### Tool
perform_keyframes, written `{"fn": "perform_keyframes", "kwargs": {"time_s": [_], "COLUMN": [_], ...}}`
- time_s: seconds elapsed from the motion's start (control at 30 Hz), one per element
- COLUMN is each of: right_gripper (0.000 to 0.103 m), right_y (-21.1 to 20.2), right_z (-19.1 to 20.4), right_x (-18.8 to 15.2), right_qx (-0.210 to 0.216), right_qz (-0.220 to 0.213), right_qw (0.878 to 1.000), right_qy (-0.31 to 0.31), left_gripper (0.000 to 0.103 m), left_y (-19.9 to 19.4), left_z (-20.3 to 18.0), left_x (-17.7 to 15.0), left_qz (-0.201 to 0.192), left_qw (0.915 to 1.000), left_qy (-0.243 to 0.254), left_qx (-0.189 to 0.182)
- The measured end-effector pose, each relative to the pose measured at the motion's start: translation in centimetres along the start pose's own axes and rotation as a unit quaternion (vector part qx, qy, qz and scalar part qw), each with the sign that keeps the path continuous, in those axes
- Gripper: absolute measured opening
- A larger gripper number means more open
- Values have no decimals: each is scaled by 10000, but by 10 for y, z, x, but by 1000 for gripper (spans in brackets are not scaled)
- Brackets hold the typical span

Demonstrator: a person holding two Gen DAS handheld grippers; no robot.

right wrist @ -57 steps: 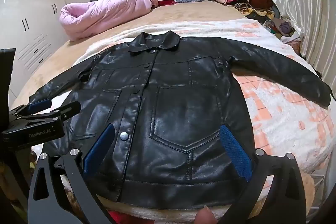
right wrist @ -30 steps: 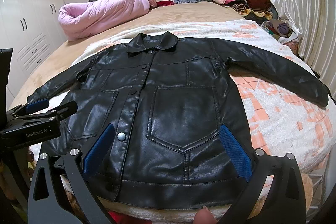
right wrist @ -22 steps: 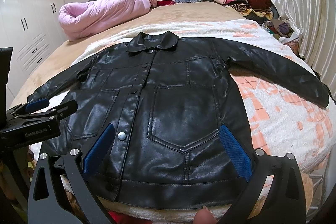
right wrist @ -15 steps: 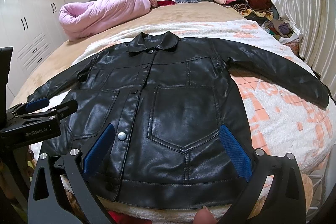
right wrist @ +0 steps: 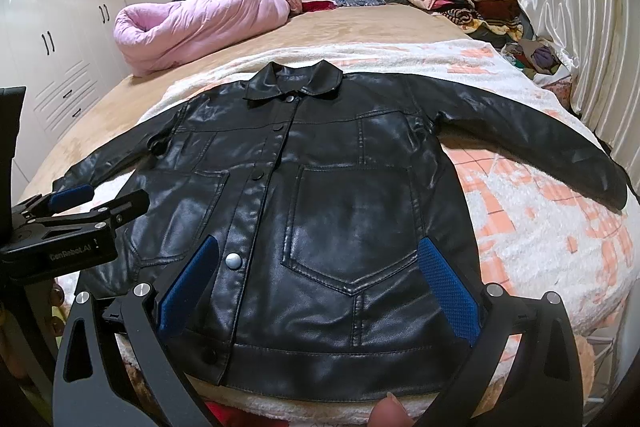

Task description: Fold large clothes

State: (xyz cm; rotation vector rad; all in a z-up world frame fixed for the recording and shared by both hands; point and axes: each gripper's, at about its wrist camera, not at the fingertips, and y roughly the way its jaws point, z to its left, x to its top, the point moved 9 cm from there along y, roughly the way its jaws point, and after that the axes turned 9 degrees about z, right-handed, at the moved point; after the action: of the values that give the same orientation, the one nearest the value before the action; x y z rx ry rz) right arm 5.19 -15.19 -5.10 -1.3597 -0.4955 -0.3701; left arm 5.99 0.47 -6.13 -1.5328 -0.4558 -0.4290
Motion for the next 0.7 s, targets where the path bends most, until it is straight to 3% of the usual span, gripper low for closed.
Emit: {"fn": "perform_keyframes", "kwargs": {"time_s": [0.7], "right_gripper": [99], "right_y": [2], "right_z": [-1], "right_x": [1], "right_qx": [13], "right_qz": [29], "right_qw": [10000], "right_qy": [-5], "left_gripper": [95], "left_y": [0], "left_z": [0], "left_x": [0], "left_qz": [11], "left_qw": [10000], "left_qy": [10], "left_qx": [13]}}
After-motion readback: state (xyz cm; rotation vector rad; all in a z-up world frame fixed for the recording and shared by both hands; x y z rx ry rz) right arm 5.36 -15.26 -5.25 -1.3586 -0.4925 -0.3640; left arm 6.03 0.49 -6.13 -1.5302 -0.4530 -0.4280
